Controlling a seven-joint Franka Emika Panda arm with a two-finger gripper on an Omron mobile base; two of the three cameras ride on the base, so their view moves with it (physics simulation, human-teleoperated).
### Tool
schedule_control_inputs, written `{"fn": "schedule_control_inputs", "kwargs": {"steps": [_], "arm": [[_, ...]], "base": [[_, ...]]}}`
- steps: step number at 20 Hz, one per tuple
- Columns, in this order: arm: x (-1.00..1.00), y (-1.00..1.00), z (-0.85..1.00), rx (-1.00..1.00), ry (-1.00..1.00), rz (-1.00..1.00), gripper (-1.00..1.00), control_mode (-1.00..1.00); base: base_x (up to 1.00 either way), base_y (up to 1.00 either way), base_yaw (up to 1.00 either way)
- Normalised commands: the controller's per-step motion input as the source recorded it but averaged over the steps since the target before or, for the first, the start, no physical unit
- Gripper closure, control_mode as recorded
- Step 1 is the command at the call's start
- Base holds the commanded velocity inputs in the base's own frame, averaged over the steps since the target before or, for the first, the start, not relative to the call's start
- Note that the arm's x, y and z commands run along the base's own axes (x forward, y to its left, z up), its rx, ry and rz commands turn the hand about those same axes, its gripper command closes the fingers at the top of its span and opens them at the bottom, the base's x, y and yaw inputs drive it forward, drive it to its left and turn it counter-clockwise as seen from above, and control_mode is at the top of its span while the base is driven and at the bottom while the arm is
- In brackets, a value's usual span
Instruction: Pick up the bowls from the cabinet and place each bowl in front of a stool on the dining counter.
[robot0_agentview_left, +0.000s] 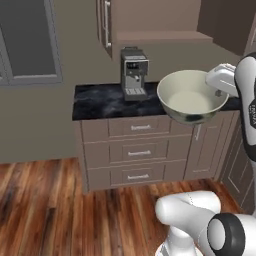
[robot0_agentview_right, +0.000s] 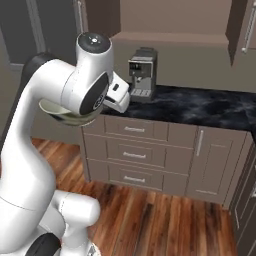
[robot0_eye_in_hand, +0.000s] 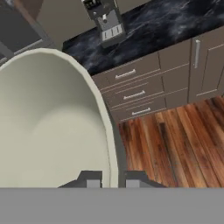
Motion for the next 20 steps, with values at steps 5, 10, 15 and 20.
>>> {"fn": "schedule_control_inputs", "kwargs": {"steps": [5,10,15,20], "arm": [[0.00,0.00,0.00,0.00,0.00,0.00,1.00,1.00],[0.00,0.00,0.00,0.00,0.00,0.00,1.00,1.00],[0.00,0.00,0.00,0.00,0.00,0.00,1.00,1.00],[0.00,0.00,0.00,0.00,0.00,0.00,1.00,1.00]], "base": [[-1.00,0.66,0.03],[-1.00,0.48,0.03],[-1.00,0.41,0.03],[-1.00,0.40,0.02]]}}
